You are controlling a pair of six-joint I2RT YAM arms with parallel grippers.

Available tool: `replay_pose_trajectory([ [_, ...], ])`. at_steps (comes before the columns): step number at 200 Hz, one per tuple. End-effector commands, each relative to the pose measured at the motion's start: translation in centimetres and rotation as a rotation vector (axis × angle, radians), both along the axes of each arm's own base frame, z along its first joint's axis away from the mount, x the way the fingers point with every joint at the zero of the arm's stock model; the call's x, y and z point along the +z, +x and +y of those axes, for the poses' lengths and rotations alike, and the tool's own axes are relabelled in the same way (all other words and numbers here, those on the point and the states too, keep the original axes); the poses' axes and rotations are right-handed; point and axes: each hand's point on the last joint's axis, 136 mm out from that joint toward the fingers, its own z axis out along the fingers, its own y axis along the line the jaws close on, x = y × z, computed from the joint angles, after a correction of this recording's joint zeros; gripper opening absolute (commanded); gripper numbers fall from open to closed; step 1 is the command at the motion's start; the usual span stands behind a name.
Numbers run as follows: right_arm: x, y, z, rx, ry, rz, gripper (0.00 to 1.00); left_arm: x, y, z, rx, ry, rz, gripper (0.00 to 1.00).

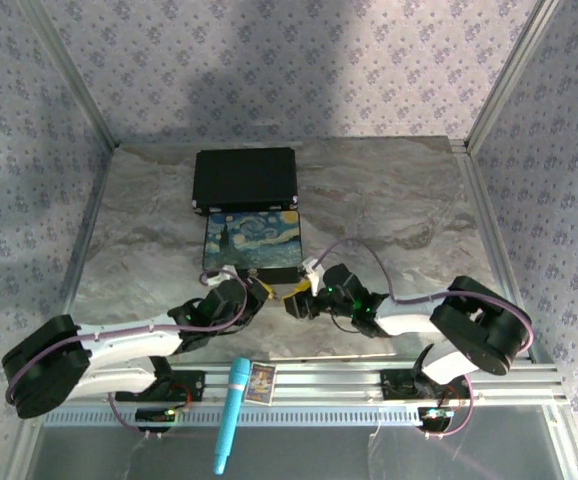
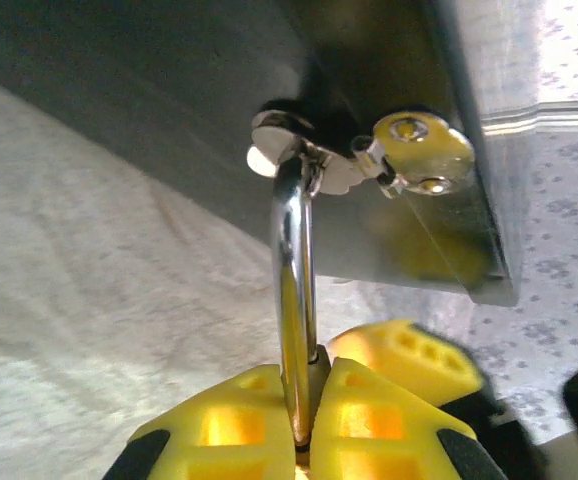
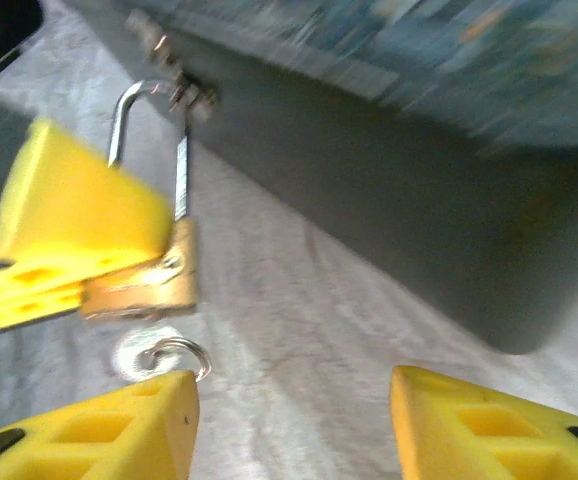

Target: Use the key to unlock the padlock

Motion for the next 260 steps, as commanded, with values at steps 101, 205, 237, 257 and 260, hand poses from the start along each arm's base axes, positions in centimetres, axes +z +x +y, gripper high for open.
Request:
replay_pose_trajectory([
  [101,4.1,3.0,-5.2,-0.396,-0.101,-0.052,0.91,-2.4,-0.5,3.8,0.019,0.256,0.013,0.00],
  [205,1.7,7.8,-1.8,-0.435,-0.220,0.259,0.93,-3.7,-0.8,6.1,-0.032,0.373,0.036,0.00],
  [237,-1.0,7.8,-1.2,-0.393,-0.300,0.286,0.71,-4.6,-1.3,7.5,-0.061,0.478,0.063,0.02],
  [257,-2.4,7.7,-1.2,-0.388,-0.329,0.308,0.65,-5.4,-1.7,9.1,-0.065,0.573,0.085,0.05],
  [260,-2.5,7.7,-1.2,-0.386,-0.332,0.310,0.65,-5.5,-1.7,9.4,-0.064,0.587,0.086,0.05],
])
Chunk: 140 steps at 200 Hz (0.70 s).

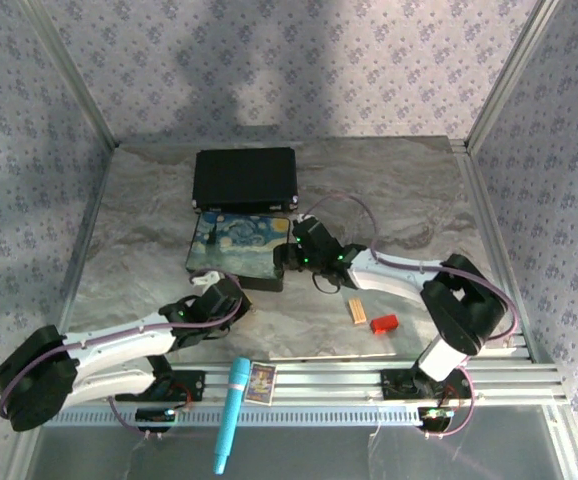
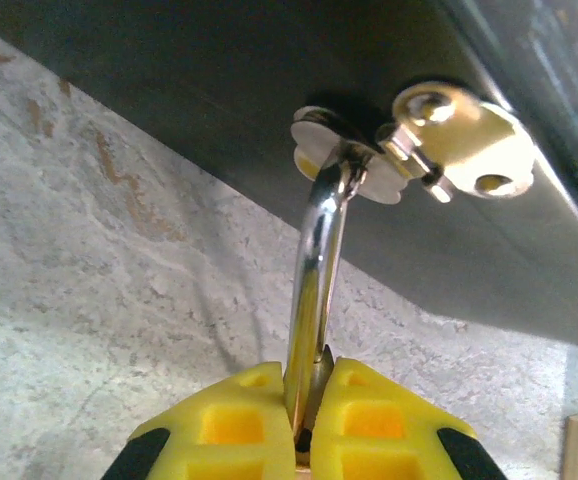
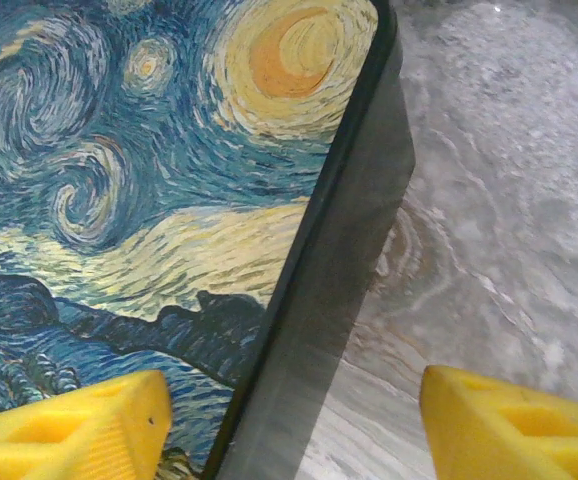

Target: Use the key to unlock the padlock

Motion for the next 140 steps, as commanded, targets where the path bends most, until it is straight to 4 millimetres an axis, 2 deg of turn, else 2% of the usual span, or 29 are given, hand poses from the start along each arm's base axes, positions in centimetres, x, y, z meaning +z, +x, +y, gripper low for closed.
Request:
replay_pose_trajectory([
  [1,-5.3,-2.0,-1.8,0.022,-0.150,0.130,0.64,-2.6,-1.4,3.8,-0.004,0.221,0.075,0.06],
  [15,-5.9,-2.1,-1.7,0.027,-0.153,0.145,0.63,-3.2,-1.4,4.8,0.013,0.269,0.082,0.06],
  [37,-6.5,-2.3,-1.5,0.037,-0.154,0.159,0.63,-3.8,-0.9,4.1,-0.005,0.245,0.041,0.12],
  [70,-7.1,-2.4,-1.6,0.037,-0.165,0.171,0.62,-3.4,0.2,3.9,-0.007,0.290,0.009,0.17],
  [98,-7.6,-2.5,-1.7,0.037,-0.169,0.182,0.62,-3.1,0.8,3.2,-0.021,0.299,-0.003,0.17],
  [140,-8.0,-2.6,-1.8,0.035,-0.175,0.194,0.62,-2.6,0.6,3.1,-0.039,0.460,-0.007,0.23],
])
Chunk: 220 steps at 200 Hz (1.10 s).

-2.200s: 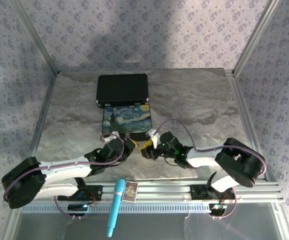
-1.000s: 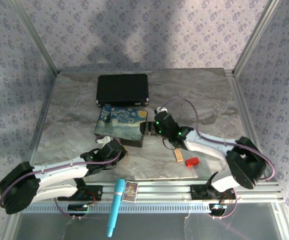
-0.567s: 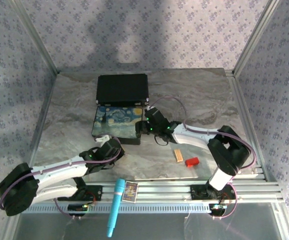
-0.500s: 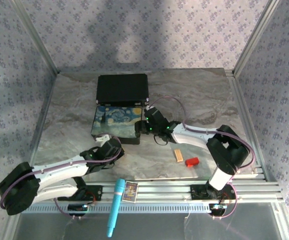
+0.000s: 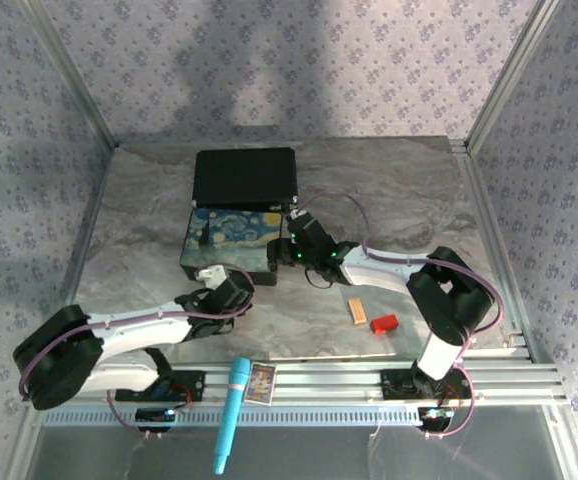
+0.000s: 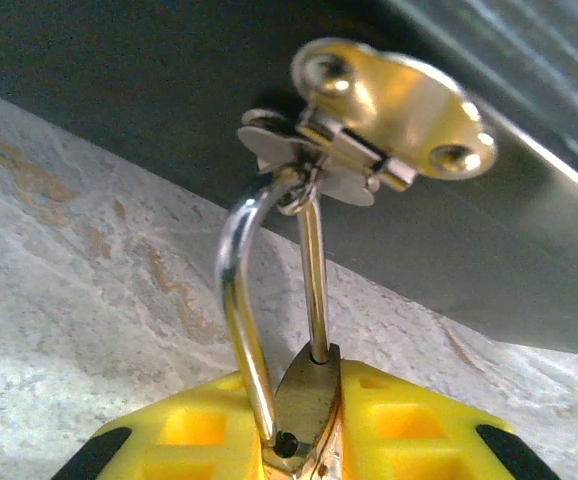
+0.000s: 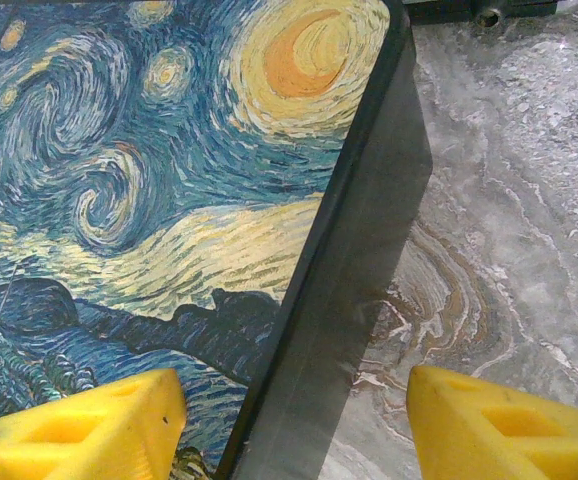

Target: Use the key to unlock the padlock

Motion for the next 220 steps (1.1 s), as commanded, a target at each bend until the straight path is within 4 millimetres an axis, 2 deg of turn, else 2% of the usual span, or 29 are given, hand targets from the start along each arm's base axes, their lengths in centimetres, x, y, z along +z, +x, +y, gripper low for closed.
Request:
replay_pose_trajectory([
  [1,-7.8,-3.8,-3.7,0.018,-0.229,0.209,0.62,-1.6,-1.3,2.1,-0.031,0.206,0.057,0.23],
  [24,-7.8,-3.8,-3.9,0.017,-0.236,0.210,0.62,-2.3,-1.4,1.0,-0.044,0.194,0.070,0.23],
  [65,-8.2,-3.9,-4.5,0.013,-0.246,0.219,0.62,-2.7,-1.3,0.7,-0.045,0.242,0.081,0.22],
  [80,-8.2,-3.9,-4.7,0.010,-0.247,0.220,0.62,-2.7,-1.3,0.7,-0.044,0.249,0.082,0.18],
  [103,-8.3,-4.0,-4.9,0.008,-0.247,0.225,0.62,-2.1,-1.5,1.7,-0.033,0.287,0.086,0.13],
  [131,-8.3,-4.0,-5.0,0.007,-0.243,0.229,0.62,-1.2,-2.1,3.2,-0.048,0.354,0.103,0.12],
  [172,-8.3,-3.7,-4.8,0.007,-0.239,0.224,0.62,-1.7,-3.3,5.8,-0.073,0.434,0.183,0.04],
  [194,-8.6,-3.8,-4.7,0.011,-0.238,0.232,0.62,-1.6,-3.5,6.8,-0.063,0.475,0.192,0.04],
  [203,-8.6,-3.8,-4.7,0.012,-0.237,0.233,0.62,-1.6,-3.5,6.8,-0.055,0.475,0.184,0.07],
  [214,-8.7,-3.9,-4.6,0.013,-0.235,0.236,0.61,-1.9,-3.4,6.3,-0.069,0.433,0.164,0.12],
  [220,-8.7,-3.9,-4.6,0.012,-0.234,0.237,0.61,-2.1,-3.1,5.3,-0.088,0.377,0.139,0.15],
])
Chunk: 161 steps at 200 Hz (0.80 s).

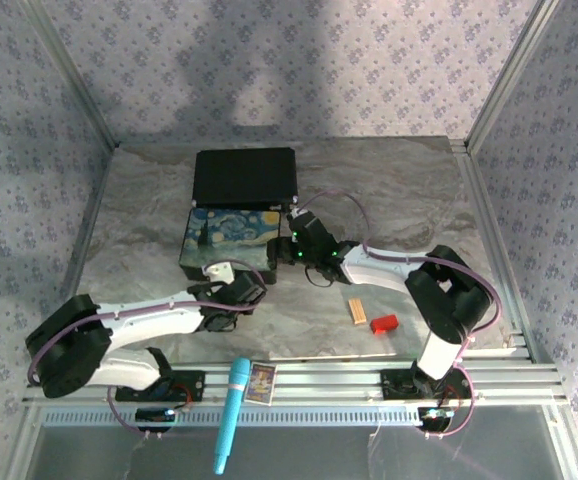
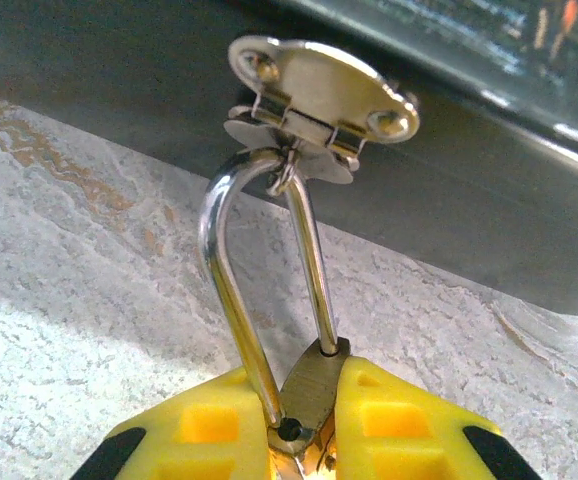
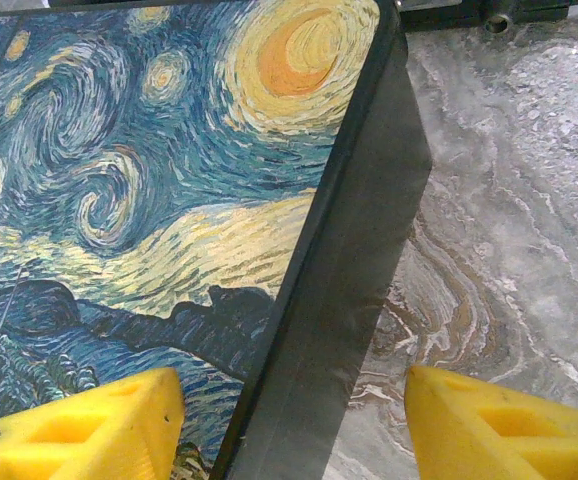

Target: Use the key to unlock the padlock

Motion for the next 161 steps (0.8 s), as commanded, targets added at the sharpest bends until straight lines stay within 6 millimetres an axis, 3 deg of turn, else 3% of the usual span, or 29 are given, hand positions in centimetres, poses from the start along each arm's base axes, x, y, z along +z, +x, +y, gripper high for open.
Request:
replay_pose_trajectory([
  [1,-8.6,-4.3,-4.6,0.012,-0.259,0.232,0.61,-2.5,-2.5,4.1,-0.063,0.177,0.080,0.16],
  [30,-8.6,-4.3,-4.6,0.013,-0.263,0.231,0.61,-1.6,-1.5,0.7,-0.114,-0.076,-0.043,0.21],
  [60,-8.8,-4.4,-4.6,0.011,-0.261,0.234,0.61,-0.5,-1.0,0.3,-0.118,-0.142,-0.112,0.25],
  [90,-9.0,-4.4,-4.6,0.011,-0.259,0.240,0.61,-0.8,-1.2,-0.2,-0.132,-0.205,-0.127,0.34],
  [146,-9.3,-4.4,-4.4,0.013,-0.252,0.245,0.61,-1.1,-1.2,-0.4,-0.186,-0.181,-0.143,0.35],
  [161,-9.2,-4.5,-4.3,0.014,-0.251,0.244,0.61,-1.3,-1.2,-0.2,-0.177,-0.157,-0.128,0.30],
])
